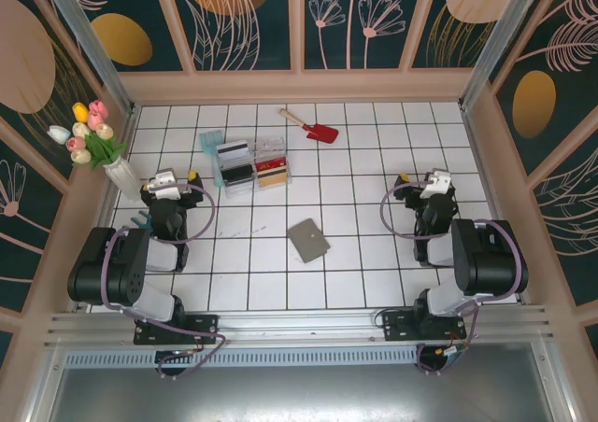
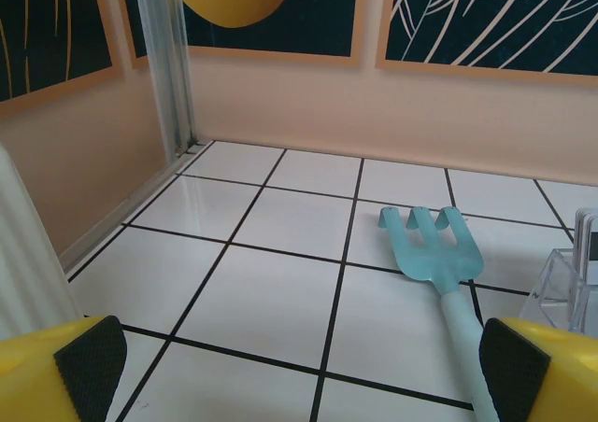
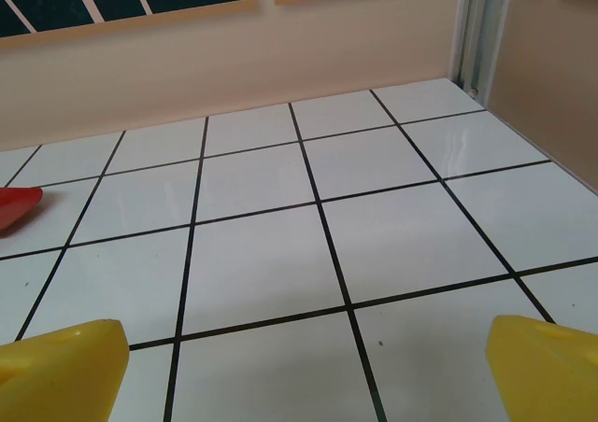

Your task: Take the credit cards out of the card holder

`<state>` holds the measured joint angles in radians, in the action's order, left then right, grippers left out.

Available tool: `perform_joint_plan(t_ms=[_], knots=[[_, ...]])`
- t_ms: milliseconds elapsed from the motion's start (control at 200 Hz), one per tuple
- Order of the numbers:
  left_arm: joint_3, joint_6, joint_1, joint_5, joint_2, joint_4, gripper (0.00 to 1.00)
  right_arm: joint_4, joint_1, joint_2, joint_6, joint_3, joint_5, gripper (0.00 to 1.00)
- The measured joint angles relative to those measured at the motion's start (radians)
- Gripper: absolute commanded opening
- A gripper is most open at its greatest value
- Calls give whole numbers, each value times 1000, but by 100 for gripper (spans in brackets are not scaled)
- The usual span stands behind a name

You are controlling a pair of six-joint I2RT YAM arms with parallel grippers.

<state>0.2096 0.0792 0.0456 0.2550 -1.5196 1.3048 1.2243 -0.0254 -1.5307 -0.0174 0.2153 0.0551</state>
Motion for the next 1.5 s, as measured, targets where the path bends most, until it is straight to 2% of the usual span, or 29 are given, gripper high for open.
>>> perform_joint_plan(t_ms=[731,831,1056,1086,1191,1321,1501], knots=[[0,0,0,0,0,0,99,0,0,0,0,0,0,99],[2,0,0,0,4,-13,99,-1,0,0,0,0,0,96],[69,10,0,37,99,-181,99,-107,5,72,-11,28,39,96],[69,13,0,42,121,-201,99,-136,9,94,-11,39,50,99],[69,35,0,58,215,-304,99,-270,37,173,-19,106,87,99],[115,92,0,88,358,-523,99,-488,72,270,-99,233,126,99],[276,236,0,106,516,-862,99,-769,102,359,-285,386,127,99]])
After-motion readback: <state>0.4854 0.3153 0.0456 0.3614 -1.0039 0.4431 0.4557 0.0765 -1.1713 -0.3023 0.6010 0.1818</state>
